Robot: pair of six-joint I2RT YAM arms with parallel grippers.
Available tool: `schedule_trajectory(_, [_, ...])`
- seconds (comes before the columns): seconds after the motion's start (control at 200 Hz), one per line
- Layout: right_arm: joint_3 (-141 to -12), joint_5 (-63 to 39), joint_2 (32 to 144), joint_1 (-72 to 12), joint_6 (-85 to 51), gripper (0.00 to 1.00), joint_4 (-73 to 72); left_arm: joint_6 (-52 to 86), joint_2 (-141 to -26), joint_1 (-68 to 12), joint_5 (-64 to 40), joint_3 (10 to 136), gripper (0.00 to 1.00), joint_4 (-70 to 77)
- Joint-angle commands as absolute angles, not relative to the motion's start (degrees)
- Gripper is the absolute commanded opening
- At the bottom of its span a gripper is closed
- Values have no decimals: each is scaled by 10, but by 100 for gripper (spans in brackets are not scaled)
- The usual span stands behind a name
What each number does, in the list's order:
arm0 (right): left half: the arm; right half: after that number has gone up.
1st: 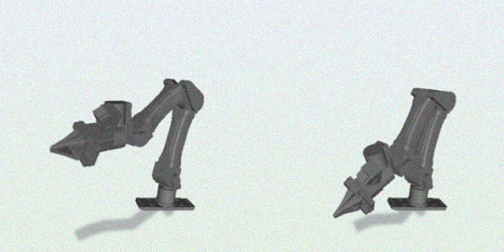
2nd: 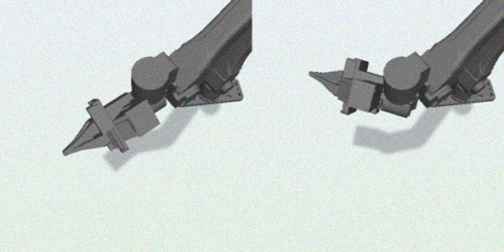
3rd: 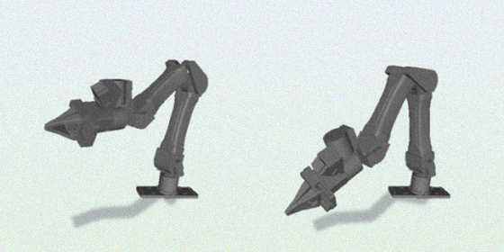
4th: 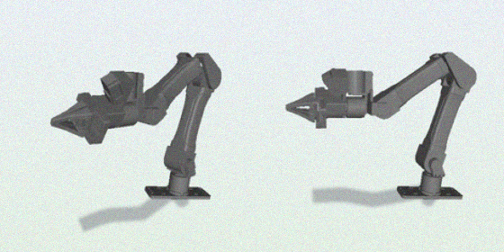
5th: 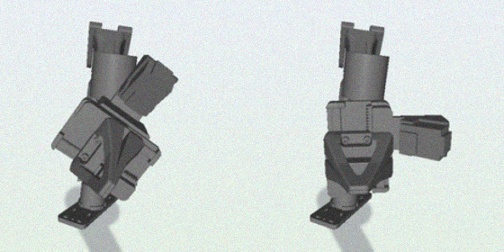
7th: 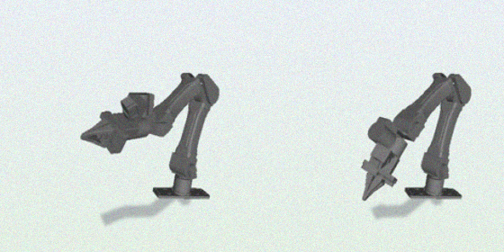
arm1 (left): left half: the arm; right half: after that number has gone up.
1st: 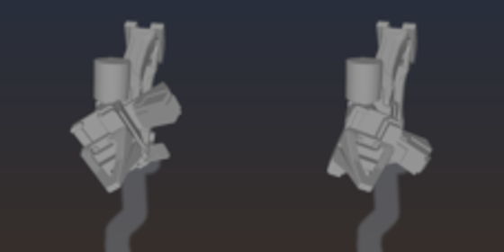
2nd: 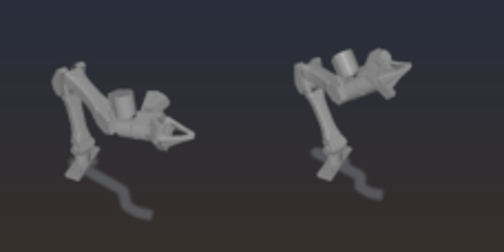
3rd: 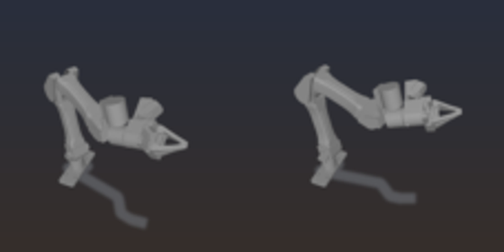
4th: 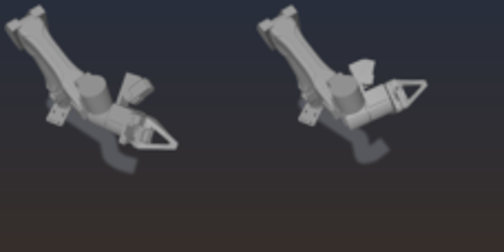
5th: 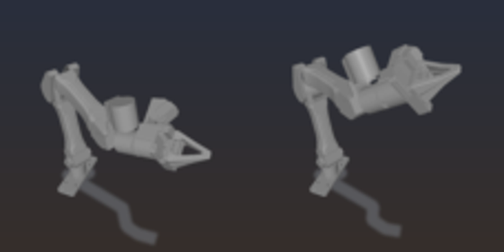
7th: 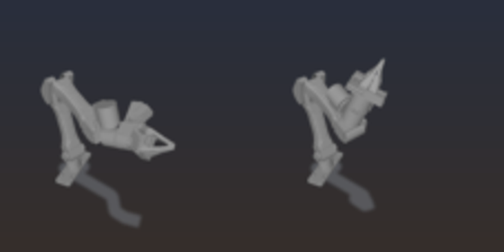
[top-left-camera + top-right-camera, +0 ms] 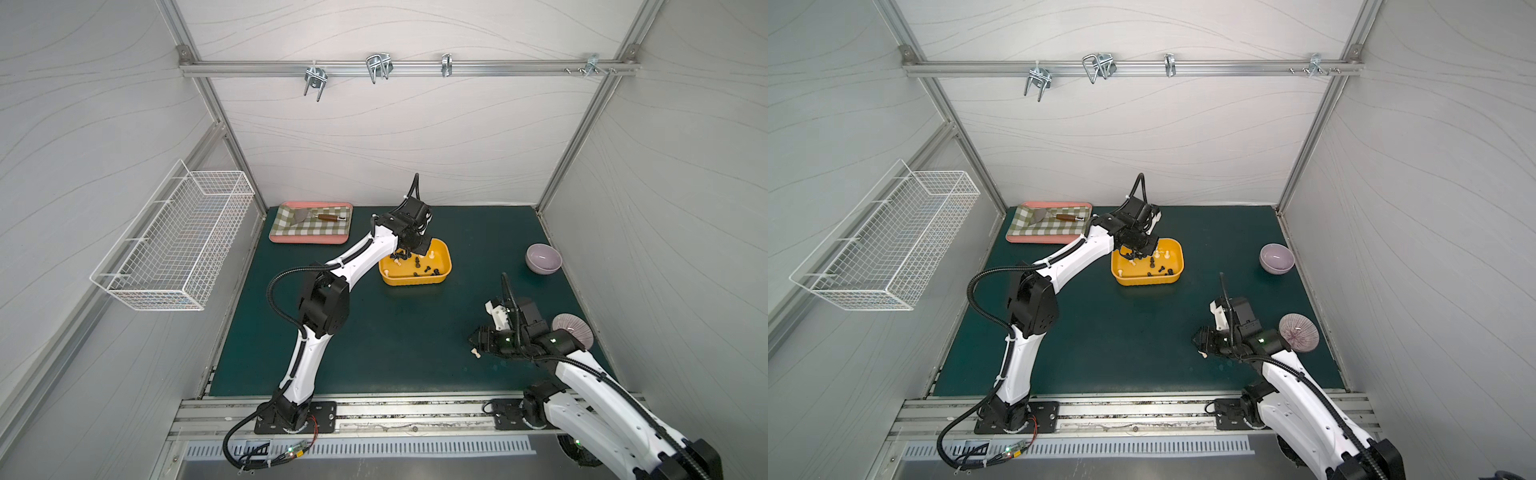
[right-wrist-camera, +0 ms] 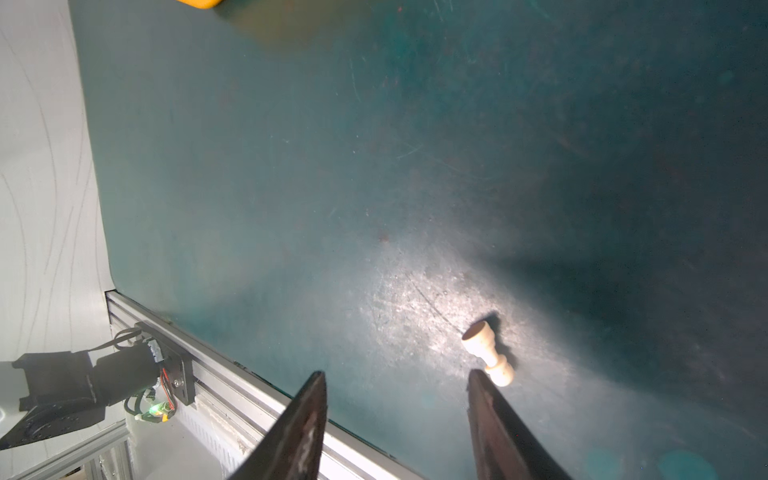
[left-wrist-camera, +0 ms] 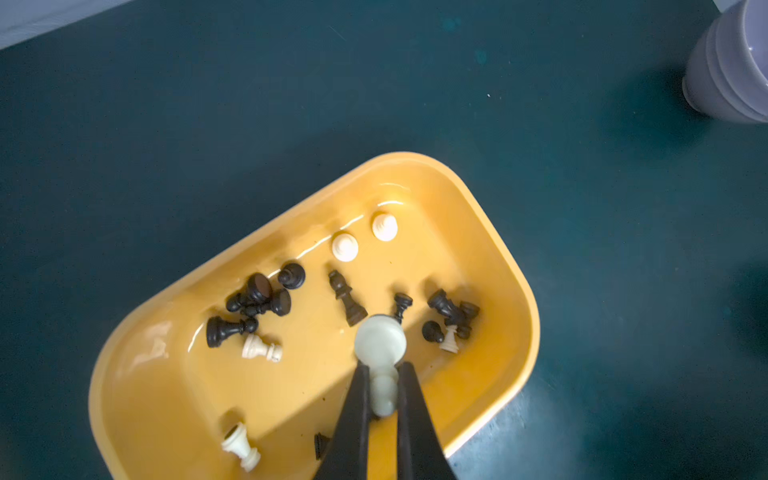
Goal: Put the chess pieces into the storage box
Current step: Place the chess piece in the storage box.
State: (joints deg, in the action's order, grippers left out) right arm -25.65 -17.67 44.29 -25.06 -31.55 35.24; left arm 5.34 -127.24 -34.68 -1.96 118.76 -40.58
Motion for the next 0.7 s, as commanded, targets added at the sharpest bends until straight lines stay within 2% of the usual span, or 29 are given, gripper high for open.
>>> schedule_trajectory(0.0, [-277, -174, 452, -253, -315, 56, 374, 33, -1306, -335, -24, 1232, 8, -410])
schedule_trajectory(0.695, [-303, -148, 485, -257, -310, 56, 392, 22, -1385, -307, -65, 1278, 10, -384])
